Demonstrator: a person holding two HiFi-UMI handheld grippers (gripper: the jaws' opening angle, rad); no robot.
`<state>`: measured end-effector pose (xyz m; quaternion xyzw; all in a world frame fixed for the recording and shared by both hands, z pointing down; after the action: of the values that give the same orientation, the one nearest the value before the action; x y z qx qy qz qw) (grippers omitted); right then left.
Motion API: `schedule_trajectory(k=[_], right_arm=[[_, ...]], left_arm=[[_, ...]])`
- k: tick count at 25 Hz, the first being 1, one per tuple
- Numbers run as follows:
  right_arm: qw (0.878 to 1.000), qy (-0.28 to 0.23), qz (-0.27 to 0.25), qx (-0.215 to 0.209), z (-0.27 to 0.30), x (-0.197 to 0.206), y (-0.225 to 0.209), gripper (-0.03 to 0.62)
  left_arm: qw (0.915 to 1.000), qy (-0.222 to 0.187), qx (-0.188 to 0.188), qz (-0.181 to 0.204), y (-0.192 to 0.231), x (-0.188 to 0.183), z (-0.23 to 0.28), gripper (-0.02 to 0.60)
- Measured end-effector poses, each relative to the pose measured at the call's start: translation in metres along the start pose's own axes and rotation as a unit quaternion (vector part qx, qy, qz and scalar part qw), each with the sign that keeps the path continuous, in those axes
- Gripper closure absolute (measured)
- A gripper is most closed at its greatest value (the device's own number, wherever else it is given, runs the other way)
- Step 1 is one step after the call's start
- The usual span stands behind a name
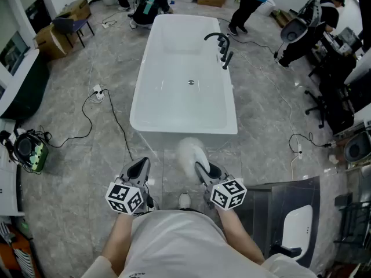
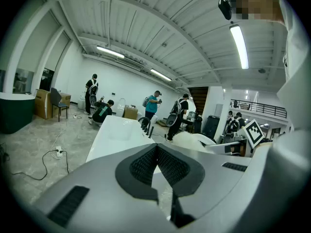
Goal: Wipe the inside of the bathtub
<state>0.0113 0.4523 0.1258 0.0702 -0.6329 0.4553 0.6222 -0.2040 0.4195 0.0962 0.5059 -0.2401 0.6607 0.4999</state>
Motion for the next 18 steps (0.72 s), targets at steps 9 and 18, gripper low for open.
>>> schedule_trajectory(k=[9,18], right_arm=[[1.000,0.002,-0.001,0.000,-0.003,0.001,-0.006,0.499],[1.000,-0.006,0.013,-0.001,-0.023,0.003,-0.021,0.497]], left_arm=[[1.0000,0.000,-0.003,-0.004,-0.003,-0.002,0.007,0.577],[1.0000,0.002,-0.001,0.006,-0.018,0.000,0.013,0.577]])
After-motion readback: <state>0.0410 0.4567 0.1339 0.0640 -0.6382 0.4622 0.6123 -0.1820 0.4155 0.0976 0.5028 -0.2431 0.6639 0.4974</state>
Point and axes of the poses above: the fingertips, and each gripper's own axes: z forward along the fingers, y to its left, x out of its underside, the point moved 3 cm from there along -z, backward along the fingers, and after that the axes turned 15 degrees about -x, right-handed, at the moved point
